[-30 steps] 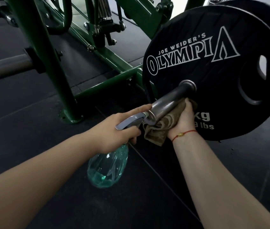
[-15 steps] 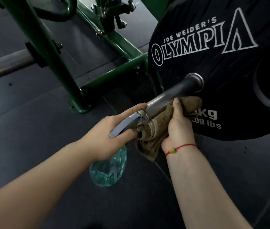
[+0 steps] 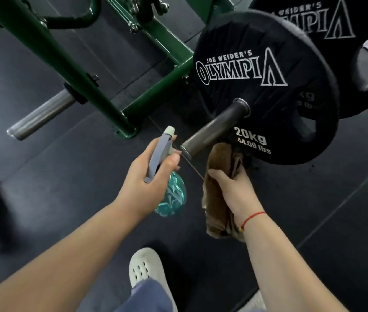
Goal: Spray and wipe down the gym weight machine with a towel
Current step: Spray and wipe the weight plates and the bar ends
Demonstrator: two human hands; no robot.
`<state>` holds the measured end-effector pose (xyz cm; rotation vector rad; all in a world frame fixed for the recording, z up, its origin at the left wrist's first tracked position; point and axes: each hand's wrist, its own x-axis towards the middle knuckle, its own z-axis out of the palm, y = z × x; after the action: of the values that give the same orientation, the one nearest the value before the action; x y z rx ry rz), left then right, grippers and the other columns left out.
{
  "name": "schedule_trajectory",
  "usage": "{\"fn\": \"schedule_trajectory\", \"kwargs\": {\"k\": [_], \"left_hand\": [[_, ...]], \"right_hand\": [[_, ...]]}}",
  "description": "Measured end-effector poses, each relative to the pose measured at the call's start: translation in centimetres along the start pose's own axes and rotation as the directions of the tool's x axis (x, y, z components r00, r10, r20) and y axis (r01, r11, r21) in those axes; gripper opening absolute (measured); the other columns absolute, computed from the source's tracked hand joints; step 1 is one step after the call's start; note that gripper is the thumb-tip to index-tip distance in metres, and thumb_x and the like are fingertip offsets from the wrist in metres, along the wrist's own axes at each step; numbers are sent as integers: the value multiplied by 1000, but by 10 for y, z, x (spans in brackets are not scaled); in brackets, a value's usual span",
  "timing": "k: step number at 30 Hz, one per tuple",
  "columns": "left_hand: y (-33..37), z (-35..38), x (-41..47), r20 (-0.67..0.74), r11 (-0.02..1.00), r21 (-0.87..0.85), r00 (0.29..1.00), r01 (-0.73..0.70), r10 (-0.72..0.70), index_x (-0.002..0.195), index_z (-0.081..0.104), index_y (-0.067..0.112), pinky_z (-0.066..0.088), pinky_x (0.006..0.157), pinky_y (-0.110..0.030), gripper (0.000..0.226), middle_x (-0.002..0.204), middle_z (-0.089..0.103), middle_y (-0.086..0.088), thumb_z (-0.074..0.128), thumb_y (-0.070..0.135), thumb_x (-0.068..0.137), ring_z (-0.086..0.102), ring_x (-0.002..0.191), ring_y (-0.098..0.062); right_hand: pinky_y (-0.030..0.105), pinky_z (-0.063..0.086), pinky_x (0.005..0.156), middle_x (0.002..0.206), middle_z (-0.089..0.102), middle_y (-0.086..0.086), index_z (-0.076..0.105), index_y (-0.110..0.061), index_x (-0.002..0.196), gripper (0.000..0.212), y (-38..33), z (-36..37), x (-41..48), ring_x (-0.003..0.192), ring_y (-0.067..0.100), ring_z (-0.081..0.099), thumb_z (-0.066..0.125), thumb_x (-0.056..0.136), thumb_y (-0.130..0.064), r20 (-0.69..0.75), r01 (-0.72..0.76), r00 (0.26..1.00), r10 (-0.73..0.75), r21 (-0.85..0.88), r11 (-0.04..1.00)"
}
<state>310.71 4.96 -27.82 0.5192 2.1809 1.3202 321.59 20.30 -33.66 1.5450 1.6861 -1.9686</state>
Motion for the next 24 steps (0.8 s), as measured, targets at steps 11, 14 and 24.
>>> {"fn": "schedule_trajectory", "kwargs": {"k": [11, 14, 24], "left_hand": [[166, -48, -51, -53, 999, -44, 999, -12, 10, 111, 62, 41, 54, 72, -32, 12, 88, 66, 4, 56, 37, 101, 66, 80, -17], [209, -64, -62, -93, 998, -66, 996, 0, -6, 125, 61, 34, 48, 72, -17, 27, 87, 65, 18, 55, 41, 99, 63, 80, 0], [320, -124, -94, -182, 999, -21, 982, 45, -48, 122, 55, 33, 49, 103, -32, 41, 127, 60, 1, 48, 59, 91, 58, 119, -12]], "right_hand": [[29, 40, 97, 143, 30, -9, 0, -56, 154, 81, -131, -26, -155, 115, 10, 49, 53, 103, -21, 213, 451, 892, -400, -339, 826], [36, 44, 108, 164, 14, -11, 22, -67, 143, 70, -170, -26, -192, 140, 22, 40, 47, 104, -14, 375, 640, 768, -519, -484, 597], [50, 35, 114, 163, 6, -15, 27, -52, 148, 86, -286, -28, -290, 144, 30, 23, 75, 77, -47, 507, 575, 815, -280, -652, 493]]}}
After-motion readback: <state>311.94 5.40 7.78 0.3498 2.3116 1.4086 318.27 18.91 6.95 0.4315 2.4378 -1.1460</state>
